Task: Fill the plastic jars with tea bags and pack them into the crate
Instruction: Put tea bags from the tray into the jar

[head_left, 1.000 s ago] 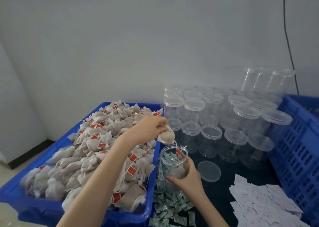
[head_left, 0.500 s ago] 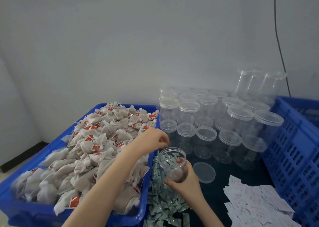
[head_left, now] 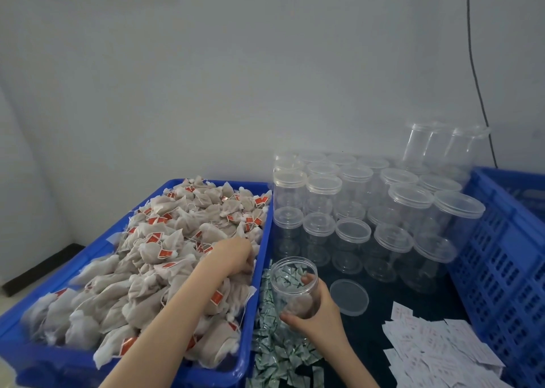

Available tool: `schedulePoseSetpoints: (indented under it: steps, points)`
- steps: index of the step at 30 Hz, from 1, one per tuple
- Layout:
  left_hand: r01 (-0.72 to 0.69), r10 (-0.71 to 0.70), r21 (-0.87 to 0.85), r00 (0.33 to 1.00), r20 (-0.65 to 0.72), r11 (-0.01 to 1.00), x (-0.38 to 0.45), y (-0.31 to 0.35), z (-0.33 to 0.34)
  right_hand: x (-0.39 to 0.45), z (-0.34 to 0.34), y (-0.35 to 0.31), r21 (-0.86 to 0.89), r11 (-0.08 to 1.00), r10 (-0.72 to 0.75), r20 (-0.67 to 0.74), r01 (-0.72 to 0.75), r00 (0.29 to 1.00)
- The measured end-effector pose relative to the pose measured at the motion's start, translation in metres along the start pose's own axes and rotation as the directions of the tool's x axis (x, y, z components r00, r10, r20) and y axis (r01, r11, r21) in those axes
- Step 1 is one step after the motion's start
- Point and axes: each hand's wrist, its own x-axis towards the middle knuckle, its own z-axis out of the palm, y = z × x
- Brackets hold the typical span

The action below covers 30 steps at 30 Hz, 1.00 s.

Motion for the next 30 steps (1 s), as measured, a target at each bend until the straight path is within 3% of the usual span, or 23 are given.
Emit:
schedulePoseSetpoints:
  steps: [2,6,9,16,20,22,24,27,30]
  points:
    - [0.010,-0.014,-0.049,0.995,-0.101,0.999,-0.001,-0.005,-0.002,0.000,-0.001,-0.001,-0.001,1.000,0.000,0.000,0.000,1.000]
    - [-0.005,-0.087,-0.304,0.954,-0.289,0.953,-0.005,-0.018,-0.006,0.000,0.000,-0.002,-0.006,1.000,0.005,0.007,-0.005,1.000]
    - [-0.053,-0.181,-0.477,0.884,-0.431,0.877,-0.006,-0.020,-0.014,0.001,0.004,-0.004,0.011,1.000,0.005,0.013,-0.006,1.000]
    - [-0.259,-0.280,-0.630,0.729,-0.625,0.732,-0.018,-0.007,-0.047,0.001,0.012,-0.006,0.043,0.999,0.005,0.042,-0.006,0.999]
    - [-0.428,-0.221,-0.765,0.785,-0.578,0.481,-0.033,0.011,-0.063,0.001,0.013,-0.004,0.040,0.999,0.004,0.040,-0.005,0.999]
    - [-0.458,-0.152,-0.786,0.817,-0.556,0.415,-0.038,0.022,-0.066,0.000,0.013,-0.003,0.036,0.999,0.003,0.037,-0.004,0.999]
    - [-0.439,-0.058,-0.778,0.855,-0.515,0.450,-0.039,0.031,-0.063,0.001,0.012,-0.004,0.041,0.999,0.005,0.026,-0.006,1.000]
    - [-0.370,0.122,-0.675,0.914,-0.386,0.639,-0.034,0.046,-0.048,0.005,0.009,-0.007,0.043,0.999,-0.015,-0.004,0.015,1.000]
    - [-0.364,0.313,-0.286,0.927,-0.207,0.887,-0.027,0.060,-0.028,0.010,0.005,-0.009,0.038,0.999,-0.025,-0.023,0.026,0.999]
